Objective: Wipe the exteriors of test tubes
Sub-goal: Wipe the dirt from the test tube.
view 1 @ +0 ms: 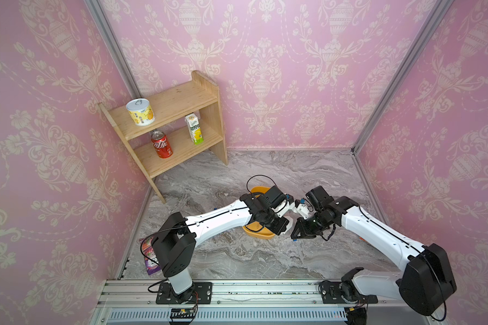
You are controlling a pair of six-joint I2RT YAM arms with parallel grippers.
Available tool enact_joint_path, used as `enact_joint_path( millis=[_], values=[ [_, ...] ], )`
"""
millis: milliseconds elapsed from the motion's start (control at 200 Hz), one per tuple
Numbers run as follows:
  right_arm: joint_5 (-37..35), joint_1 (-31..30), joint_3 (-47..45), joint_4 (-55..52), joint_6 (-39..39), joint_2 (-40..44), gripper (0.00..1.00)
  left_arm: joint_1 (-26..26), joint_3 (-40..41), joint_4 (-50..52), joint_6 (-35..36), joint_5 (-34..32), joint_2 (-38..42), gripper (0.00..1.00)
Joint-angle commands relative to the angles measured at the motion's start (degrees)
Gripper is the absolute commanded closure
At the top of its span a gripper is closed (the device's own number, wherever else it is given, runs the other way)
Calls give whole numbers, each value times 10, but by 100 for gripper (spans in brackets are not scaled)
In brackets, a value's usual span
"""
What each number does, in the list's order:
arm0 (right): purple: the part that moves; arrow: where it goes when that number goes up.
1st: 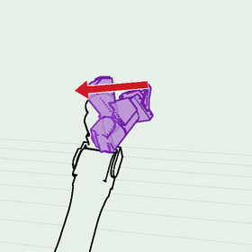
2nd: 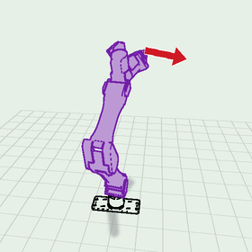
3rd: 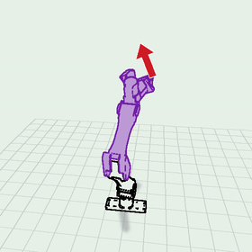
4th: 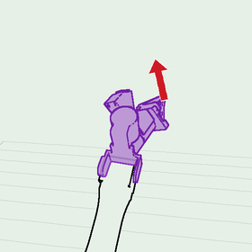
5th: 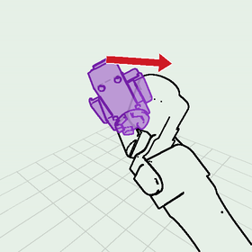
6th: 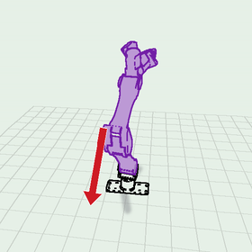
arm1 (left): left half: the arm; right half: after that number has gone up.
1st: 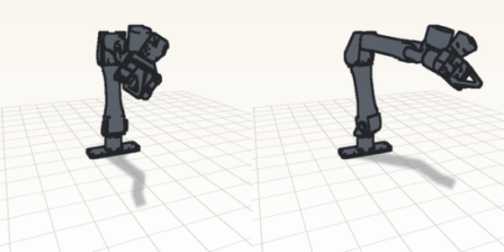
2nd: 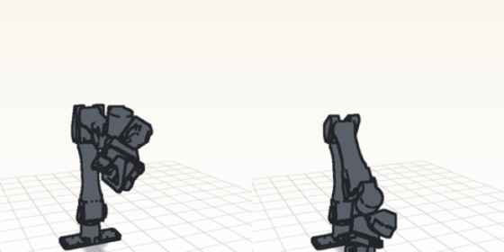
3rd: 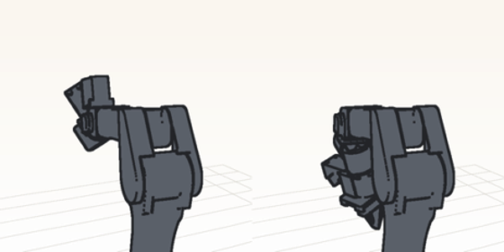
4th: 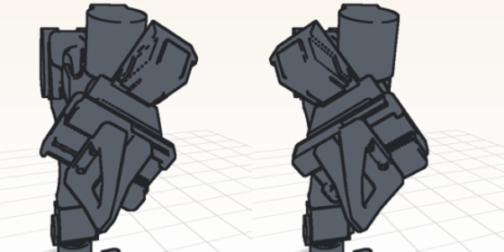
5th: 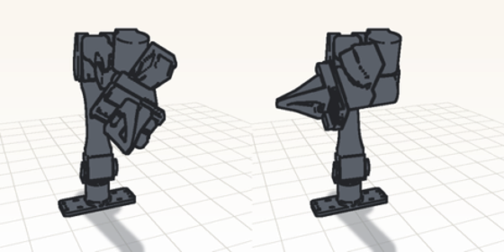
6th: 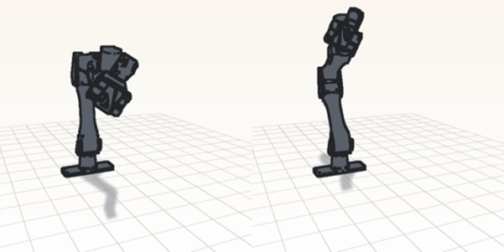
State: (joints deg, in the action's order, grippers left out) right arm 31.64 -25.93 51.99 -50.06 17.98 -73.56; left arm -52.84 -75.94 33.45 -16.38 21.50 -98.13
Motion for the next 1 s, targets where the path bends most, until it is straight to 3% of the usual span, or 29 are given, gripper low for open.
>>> enact_joint_path(
  millis=[0,305,695,996],
  values=[
    [10,-4,2,-8,-5,17,93,15,-17,16,15,-18,-5,97],
    [17,-10,0,-7,-3,24,93,41,-65,20,28,-13,-48,97],
    [18,-9,6,-8,-5,18,93,109,-108,26,13,-60,-103,98],
    [4,-9,11,-13,-4,28,93,123,-28,-10,-2,-55,-58,99]
  ],
)
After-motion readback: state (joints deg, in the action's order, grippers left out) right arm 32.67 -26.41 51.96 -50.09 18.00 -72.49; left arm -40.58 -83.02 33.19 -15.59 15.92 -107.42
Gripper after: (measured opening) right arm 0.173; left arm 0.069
